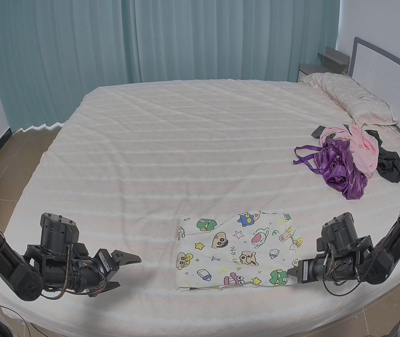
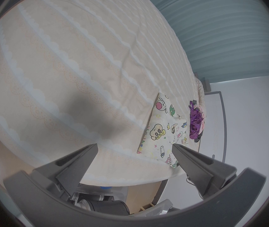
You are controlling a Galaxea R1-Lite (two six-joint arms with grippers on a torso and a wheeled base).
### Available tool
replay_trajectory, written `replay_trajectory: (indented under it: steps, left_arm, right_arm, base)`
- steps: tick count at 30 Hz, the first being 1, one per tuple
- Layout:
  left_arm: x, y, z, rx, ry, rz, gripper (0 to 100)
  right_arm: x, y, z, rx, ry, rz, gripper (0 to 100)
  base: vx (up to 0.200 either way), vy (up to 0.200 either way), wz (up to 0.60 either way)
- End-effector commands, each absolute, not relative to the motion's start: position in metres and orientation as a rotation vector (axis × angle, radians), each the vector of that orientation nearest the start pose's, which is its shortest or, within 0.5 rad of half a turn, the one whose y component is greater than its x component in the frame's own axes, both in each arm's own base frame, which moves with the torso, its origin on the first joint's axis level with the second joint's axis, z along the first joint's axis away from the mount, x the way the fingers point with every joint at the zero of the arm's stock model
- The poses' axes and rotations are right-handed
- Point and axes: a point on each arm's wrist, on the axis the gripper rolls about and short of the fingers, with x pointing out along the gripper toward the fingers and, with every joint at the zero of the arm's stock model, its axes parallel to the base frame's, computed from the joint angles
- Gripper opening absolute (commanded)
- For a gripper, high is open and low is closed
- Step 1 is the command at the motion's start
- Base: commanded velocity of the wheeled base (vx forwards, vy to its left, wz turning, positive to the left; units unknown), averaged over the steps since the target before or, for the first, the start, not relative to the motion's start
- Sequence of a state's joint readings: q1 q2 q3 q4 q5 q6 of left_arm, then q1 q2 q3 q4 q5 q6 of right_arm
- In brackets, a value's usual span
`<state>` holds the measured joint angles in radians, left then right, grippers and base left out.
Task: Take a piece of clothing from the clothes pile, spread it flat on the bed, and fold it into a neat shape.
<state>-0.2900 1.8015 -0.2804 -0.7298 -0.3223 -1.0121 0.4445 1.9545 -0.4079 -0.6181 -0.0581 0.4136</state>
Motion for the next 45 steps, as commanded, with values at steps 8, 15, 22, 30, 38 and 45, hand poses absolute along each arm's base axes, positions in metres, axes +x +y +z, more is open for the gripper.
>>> replay_trajectory:
  steps: [8,15,22,30,38,45]
  left_arm:
    - [0.213,-0.071,0.048,-0.937,1.031,-0.12,100]
    - [0.213,-0.071,0.047,-0.937,1.033,-0.12,100]
    - [0.213,-0.072,0.047,-0.936,1.034,-0.121,100]
    - [0.213,-0.072,0.047,-0.941,1.041,-0.129,100]
    - [0.213,-0.072,0.048,-0.945,1.047,-0.141,100]
    - [0.213,-0.072,0.048,-0.945,1.047,-0.141,100]
  right_arm:
    - [0.264,0.109,0.079,0.286,0.713,0.187,100]
    - [0.314,0.128,0.06,0.435,0.725,0.137,100]
    - [0.347,0.139,0.029,0.457,0.746,0.111,100]
    - [0.364,0.137,0.016,0.46,0.741,0.094,100]
    - [0.369,0.134,0.014,0.478,0.712,0.091,100]
    - [0.371,0.13,0.011,0.537,0.72,0.082,0]
  base:
    - [0.0,0.0,0.0]
    - [0.0,0.0,0.0]
    - [0.0,0.0,0.0]
    - [0.0,0.0,0.0]
    - [0.0,0.0,0.0]
    - [0.0,0.0,0.0]
